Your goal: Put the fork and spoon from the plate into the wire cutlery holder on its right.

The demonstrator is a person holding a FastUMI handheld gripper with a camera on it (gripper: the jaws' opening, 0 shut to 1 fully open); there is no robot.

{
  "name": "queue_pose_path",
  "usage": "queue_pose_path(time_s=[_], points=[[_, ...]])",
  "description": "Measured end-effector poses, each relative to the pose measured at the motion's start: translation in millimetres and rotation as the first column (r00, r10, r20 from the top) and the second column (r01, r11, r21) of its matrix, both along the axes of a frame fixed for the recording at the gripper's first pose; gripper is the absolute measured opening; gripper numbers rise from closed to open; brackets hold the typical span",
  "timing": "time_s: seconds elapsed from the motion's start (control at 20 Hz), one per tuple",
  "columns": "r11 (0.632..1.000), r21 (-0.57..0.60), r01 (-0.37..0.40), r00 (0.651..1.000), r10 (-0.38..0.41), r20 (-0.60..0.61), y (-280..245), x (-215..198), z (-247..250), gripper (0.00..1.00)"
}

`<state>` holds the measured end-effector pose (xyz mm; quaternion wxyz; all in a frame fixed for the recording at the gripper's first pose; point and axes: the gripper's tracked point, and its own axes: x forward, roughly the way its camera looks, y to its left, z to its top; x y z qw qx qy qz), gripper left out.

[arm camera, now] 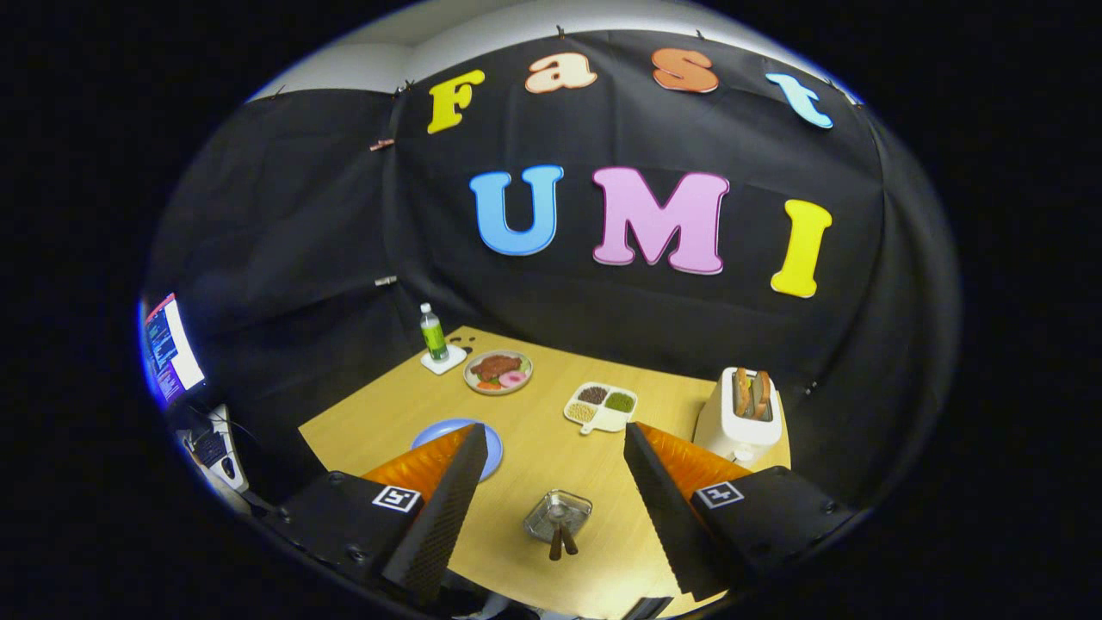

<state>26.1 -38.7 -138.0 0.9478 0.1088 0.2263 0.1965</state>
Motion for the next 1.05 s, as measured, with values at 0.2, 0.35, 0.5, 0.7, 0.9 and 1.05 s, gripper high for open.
queue_pose_path(time_s=[0.2, 0.35, 0.5, 0.7, 0.9, 1.05], points=[[0.998, 0.045, 0.033, 0.989, -0.039, 0.141, -22, 1, 24, 0.99], [0.999, 0.035, 0.039, 0.981, -0.045, 0.19, -32, -2, 28, 0.99], [0.998, 0.051, 0.029, 0.97, -0.041, 0.238, -27, -7, 36, 0.99], [0.998, 0.051, -0.034, 0.967, 0.02, 0.255, -5, -9, 42, 0.99], [0.992, 0.072, -0.105, 0.962, 0.083, 0.259, 27, 2, 52, 0.99], [0.984, 0.08, -0.157, 0.96, 0.133, 0.247, 54, 6, 51, 0.99]])
